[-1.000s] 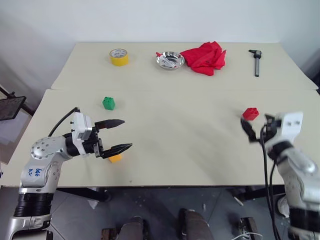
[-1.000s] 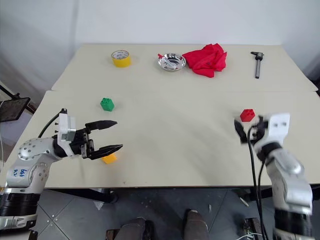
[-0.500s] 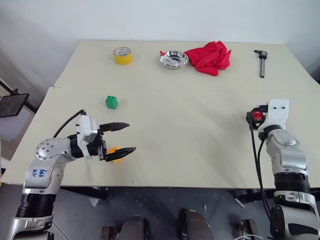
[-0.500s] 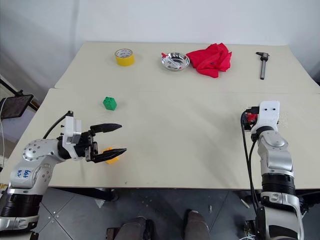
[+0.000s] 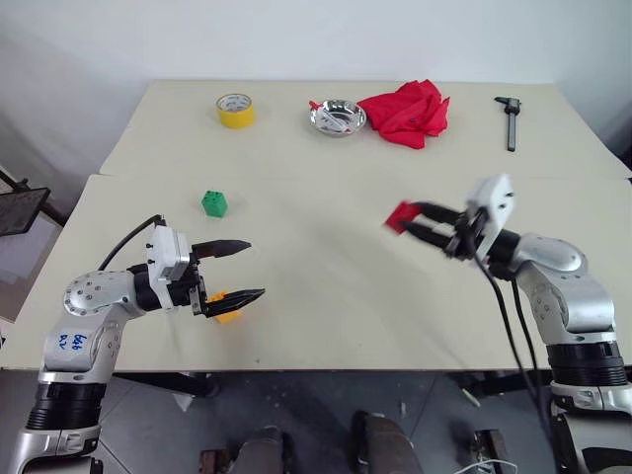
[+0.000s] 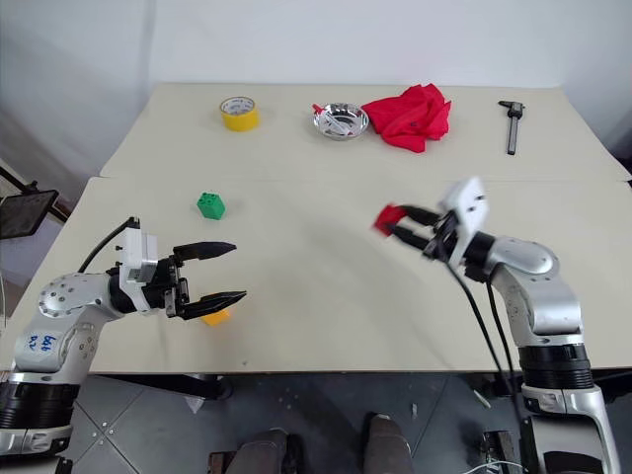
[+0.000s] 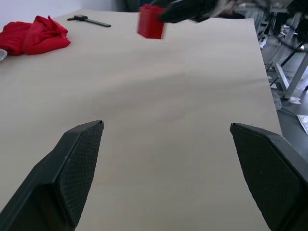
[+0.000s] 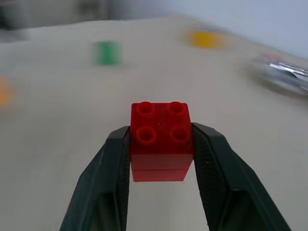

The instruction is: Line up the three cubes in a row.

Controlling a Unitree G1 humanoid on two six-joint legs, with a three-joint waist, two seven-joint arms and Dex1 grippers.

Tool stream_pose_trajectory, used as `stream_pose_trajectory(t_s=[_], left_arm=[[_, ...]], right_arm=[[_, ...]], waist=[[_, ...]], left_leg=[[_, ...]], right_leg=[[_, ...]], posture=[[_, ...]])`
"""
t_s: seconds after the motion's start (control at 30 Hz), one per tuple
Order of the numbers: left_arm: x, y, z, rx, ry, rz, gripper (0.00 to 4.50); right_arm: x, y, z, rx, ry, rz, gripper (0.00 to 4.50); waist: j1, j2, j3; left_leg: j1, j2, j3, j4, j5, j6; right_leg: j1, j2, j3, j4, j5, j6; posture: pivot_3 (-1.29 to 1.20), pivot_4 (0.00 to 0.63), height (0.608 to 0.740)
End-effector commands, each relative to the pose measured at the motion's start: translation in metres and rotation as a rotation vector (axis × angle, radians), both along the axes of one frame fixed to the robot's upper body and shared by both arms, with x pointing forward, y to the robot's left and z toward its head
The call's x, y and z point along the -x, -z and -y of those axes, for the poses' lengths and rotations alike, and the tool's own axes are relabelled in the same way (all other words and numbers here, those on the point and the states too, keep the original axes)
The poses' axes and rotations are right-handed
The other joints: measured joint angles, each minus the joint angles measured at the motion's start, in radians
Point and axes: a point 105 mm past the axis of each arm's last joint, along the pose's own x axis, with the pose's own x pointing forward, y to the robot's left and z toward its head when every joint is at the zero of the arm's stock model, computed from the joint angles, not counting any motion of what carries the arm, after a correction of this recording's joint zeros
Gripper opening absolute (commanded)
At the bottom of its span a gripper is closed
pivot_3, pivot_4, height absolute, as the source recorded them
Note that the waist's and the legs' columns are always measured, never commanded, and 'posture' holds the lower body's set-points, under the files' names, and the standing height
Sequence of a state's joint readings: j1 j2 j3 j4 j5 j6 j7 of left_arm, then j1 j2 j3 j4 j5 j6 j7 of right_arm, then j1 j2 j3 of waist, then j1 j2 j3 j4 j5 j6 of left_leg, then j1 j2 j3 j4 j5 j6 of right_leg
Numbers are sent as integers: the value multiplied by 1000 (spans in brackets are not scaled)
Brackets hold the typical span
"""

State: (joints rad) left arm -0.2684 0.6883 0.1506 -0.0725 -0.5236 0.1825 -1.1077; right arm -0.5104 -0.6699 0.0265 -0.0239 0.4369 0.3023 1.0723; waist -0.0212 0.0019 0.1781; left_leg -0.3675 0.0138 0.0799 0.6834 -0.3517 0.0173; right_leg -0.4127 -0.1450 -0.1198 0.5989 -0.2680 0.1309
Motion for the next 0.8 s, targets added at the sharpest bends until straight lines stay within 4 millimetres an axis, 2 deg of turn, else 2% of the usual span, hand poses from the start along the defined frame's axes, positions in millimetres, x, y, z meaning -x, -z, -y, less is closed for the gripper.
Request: stream_pose_trajectory(t_s=[0.03,0.2,0.3,0.4,0.47,0.53,0.6,0.67,0.7,0.8], left_arm=[[4,-4,-5,-24,-9,34,4500],[9,-3,-4,-31,-4,31,4500],[13,-3,-5,-41,1,25,4500],[13,-3,-7,-49,-1,30,4500],[12,-7,-9,-34,-18,40,4500],[10,-19,-14,64,-56,25,4500],[4,-29,-31,103,-149,44,4500],[3,-28,-72,95,-312,43,4500],[5,-26,-84,90,-353,40,4500],[12,-6,-123,71,-507,-25,4500]], right_arm=[[10,30,-9,130,-127,-47,1449],[14,48,-19,161,-234,-79,1449],[13,66,-15,228,-272,-87,1449],[10,71,-14,222,-272,-113,1449],[4,70,-15,211,-250,-105,2183],[2,68,-16,210,-246,-79,2751],[3,57,-17,174,-246,-38,3387],[16,35,-13,83,-284,7,4059],[21,28,-11,52,-297,19,4396],[31,14,-7,-51,-311,82,4455]], waist=[[6,-1,0],[18,-1,0],[18,-1,0],[17,-1,0],[17,-1,0],[17,-1,0],[17,-1,0],[17,-1,0],[15,-1,0],[14,-1,0]], left_leg=[[-1,0,0,1,0,0],[-1,-1,1,1,0,0],[-1,-1,0,1,0,0],[-1,-1,1,2,0,0],[0,0,1,2,0,0],[-1,0,1,2,0,0],[-1,1,0,2,0,0],[-1,1,-2,2,0,0],[-1,1,-3,2,0,0],[0,0,-5,1,-1,-1]], right_leg=[[0,0,0,-1,0,0],[0,-1,0,-2,0,0],[0,-1,0,-2,0,0],[0,-1,0,-2,0,0],[1,-1,0,-2,0,0],[1,-1,0,-2,0,0],[0,-1,0,-1,0,0],[0,-1,-1,-1,0,0],[0,-1,-1,-1,0,0],[0,-1,-2,-1,0,0]], posture=[[0,150,740],[0,150,740],[0,150,740],[0,150,740],[0,150,740],[0,150,740],[0,150,740],[0,150,740],[0,150,740],[0,150,740]])
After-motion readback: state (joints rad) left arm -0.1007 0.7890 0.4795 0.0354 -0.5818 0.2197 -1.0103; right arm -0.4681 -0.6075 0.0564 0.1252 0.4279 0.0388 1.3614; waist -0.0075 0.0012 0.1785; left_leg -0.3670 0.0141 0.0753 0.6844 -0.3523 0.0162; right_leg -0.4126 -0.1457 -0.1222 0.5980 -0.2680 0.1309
